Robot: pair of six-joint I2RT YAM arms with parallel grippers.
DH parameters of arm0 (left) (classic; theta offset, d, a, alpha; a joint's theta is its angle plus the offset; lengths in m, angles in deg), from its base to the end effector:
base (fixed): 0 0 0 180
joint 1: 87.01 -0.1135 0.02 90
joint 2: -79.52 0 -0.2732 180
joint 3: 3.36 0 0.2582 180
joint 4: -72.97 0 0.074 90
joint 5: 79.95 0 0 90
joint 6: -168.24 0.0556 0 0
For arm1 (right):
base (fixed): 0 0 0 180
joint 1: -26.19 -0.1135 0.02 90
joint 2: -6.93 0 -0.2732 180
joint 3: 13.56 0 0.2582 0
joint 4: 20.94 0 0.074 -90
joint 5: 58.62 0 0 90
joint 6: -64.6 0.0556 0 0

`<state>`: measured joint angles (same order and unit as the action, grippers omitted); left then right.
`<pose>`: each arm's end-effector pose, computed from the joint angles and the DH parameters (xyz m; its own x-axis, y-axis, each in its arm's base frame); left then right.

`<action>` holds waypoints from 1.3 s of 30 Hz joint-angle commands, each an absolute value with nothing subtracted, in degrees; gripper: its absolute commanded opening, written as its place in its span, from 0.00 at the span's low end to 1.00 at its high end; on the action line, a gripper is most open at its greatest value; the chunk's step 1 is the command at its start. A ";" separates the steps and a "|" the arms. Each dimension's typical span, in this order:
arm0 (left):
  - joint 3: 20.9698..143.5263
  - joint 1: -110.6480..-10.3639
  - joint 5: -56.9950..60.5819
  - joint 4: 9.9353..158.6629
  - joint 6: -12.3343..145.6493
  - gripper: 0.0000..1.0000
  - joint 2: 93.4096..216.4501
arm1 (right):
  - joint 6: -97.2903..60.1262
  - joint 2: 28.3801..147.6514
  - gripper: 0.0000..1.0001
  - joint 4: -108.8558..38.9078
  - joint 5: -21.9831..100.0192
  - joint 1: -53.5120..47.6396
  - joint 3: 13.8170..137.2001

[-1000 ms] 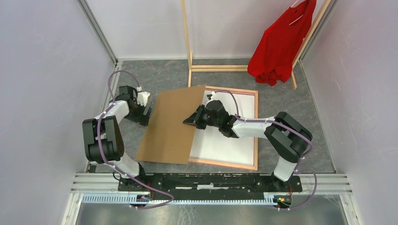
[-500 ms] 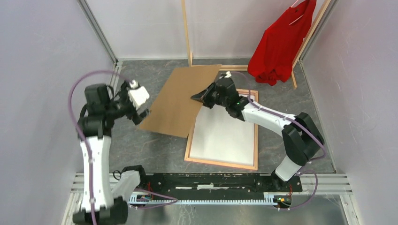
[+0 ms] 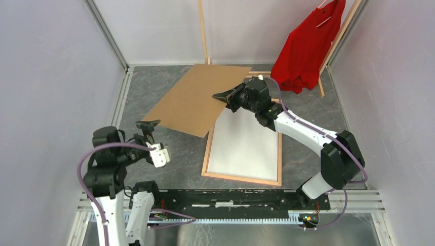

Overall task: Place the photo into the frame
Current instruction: Pick up the photo frame item at the center of the board.

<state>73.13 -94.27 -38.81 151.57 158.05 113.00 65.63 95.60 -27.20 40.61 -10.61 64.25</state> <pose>0.0756 -0.0326 0.3760 0.4140 0.7055 -0.5752 0.6610 0.2015 0.7228 0.3073 0.2410 0.3000 -0.7097 0.7016 0.0644 0.2485 0.1638 0.9547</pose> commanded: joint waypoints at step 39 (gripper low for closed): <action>66.72 -94.30 -37.44 126.89 165.78 0.02 114.06 | -14.31 83.22 0.98 -52.37 64.89 -5.50 70.59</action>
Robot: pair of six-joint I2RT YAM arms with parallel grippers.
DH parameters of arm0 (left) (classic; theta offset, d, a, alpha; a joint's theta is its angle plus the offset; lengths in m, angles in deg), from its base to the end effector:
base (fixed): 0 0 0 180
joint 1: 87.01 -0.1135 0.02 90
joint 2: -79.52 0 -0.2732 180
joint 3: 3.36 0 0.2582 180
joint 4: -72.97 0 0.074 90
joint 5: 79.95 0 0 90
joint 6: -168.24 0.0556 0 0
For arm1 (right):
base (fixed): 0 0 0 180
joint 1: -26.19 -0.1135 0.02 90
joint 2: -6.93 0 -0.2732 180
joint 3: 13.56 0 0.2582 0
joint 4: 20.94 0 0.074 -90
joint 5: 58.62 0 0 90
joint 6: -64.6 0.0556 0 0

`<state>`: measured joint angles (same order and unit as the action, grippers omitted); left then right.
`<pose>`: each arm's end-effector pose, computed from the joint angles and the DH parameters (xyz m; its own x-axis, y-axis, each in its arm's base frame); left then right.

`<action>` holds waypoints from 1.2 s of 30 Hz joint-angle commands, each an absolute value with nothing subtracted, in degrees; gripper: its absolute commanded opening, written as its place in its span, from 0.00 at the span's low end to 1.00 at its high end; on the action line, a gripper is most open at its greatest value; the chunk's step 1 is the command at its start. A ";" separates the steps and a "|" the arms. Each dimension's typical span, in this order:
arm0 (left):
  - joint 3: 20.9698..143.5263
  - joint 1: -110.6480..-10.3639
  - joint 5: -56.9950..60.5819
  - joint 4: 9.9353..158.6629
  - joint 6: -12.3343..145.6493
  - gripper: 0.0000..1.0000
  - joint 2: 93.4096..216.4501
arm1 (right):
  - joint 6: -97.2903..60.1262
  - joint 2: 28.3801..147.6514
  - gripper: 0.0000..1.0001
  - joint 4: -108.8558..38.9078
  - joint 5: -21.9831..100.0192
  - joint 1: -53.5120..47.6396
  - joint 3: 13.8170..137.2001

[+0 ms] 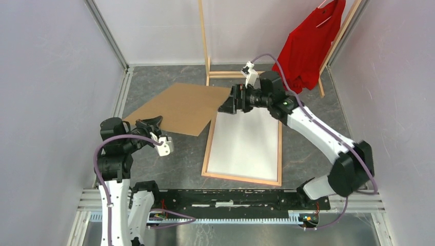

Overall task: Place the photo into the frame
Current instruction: Pick up the photo frame item at the center of the board, then turn over the photo frame item on the photo frame.

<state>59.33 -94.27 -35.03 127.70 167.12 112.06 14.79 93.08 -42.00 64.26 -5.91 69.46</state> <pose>0.1200 -0.0244 0.3430 0.5414 0.7807 -0.3123 0.4233 0.0678 0.9035 0.2970 0.2220 0.3225 -0.8239 0.1229 -0.5533 -0.4374 0.4830 0.7586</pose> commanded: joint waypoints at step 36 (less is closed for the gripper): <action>84.35 -94.31 -44.16 161.46 180.56 0.02 125.70 | -62.84 78.20 0.55 -38.01 64.04 -20.83 61.63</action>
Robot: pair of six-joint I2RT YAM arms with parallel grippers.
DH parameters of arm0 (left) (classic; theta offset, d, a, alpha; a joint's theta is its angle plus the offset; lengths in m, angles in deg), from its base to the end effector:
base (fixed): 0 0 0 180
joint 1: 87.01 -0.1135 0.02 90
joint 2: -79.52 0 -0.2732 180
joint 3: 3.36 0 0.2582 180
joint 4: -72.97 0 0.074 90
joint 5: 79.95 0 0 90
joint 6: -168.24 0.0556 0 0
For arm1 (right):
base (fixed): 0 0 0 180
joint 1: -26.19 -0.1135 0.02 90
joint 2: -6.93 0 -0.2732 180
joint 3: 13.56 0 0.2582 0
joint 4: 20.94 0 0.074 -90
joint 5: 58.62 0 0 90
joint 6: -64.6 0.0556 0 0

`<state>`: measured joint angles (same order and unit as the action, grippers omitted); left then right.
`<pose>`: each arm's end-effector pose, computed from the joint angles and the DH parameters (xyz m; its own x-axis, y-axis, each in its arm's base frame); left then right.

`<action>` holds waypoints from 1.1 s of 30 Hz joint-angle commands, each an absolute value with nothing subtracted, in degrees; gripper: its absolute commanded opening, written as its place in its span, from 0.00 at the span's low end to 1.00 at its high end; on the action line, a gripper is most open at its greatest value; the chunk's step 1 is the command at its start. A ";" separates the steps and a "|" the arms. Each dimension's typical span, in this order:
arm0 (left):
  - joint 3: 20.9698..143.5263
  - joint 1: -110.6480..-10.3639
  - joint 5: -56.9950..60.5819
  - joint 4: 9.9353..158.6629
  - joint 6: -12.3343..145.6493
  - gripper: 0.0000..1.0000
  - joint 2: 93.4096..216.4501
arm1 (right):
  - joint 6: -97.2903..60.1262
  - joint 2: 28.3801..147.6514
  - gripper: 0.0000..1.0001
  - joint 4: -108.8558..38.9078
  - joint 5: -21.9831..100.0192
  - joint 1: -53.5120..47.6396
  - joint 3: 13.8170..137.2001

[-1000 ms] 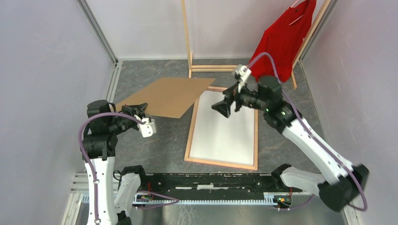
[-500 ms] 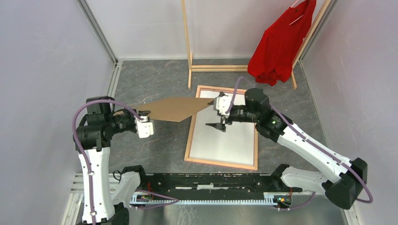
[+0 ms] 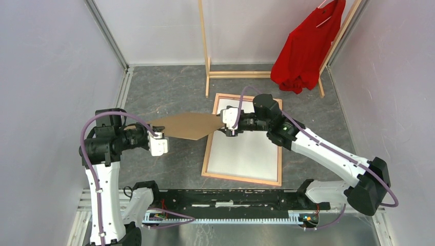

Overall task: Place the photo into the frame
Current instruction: Turn over the photo frame item on the photo frame.

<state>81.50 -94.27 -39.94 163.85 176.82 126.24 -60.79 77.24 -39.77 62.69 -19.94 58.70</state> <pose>0.1068 -0.0293 0.3845 0.4923 0.7036 -0.5125 0.7242 -0.0044 0.6896 0.1886 0.2379 0.3442 0.3922 -0.3059 -0.8675 -0.8996 0.0692 -0.4312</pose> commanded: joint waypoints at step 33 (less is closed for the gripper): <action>84.69 -94.46 -13.39 104.42 107.77 1.00 136.02 | 3.59 89.28 0.00 -8.96 70.79 -5.16 63.56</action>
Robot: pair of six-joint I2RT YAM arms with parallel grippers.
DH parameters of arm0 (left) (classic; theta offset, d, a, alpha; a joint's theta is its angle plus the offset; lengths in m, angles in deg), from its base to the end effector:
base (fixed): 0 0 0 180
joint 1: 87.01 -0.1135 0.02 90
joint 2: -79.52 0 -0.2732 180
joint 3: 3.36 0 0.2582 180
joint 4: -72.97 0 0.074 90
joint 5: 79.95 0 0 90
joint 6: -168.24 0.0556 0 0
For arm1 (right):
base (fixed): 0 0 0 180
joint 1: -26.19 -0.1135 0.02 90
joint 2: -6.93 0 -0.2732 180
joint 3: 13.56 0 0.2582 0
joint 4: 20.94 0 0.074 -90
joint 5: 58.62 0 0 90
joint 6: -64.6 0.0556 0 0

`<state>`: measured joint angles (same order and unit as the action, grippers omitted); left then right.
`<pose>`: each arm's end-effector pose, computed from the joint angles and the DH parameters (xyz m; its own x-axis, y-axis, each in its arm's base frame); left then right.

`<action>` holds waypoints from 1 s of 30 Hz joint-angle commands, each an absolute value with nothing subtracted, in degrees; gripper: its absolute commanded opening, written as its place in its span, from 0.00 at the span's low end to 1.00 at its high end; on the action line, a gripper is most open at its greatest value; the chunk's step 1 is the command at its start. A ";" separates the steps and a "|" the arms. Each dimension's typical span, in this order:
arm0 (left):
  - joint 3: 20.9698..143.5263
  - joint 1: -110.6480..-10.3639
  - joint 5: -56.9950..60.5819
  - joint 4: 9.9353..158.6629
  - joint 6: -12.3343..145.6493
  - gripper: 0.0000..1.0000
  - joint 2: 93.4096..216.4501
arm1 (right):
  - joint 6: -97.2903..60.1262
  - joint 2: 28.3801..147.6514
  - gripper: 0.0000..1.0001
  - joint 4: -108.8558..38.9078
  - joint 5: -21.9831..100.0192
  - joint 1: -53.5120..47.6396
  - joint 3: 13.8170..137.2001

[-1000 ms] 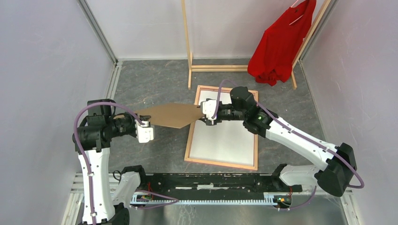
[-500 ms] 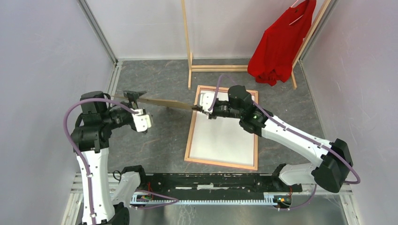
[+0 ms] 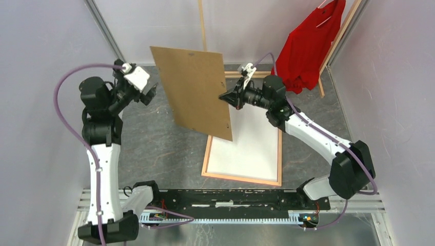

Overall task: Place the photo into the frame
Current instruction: Turn over the photo frame item on the photo frame.

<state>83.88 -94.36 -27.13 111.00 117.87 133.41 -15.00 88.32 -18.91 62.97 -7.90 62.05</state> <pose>0.1953 -0.0087 0.4665 0.2537 0.5451 -0.7991 0.4332 0.6746 0.5977 0.2794 0.2243 0.3497 -0.2176 0.0384 -0.9753 -0.8856 0.4123 0.2138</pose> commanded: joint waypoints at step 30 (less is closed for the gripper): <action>61.70 -83.58 -13.23 112.62 116.45 1.00 146.29 | 28.70 65.11 0.00 -26.13 89.64 32.40 36.37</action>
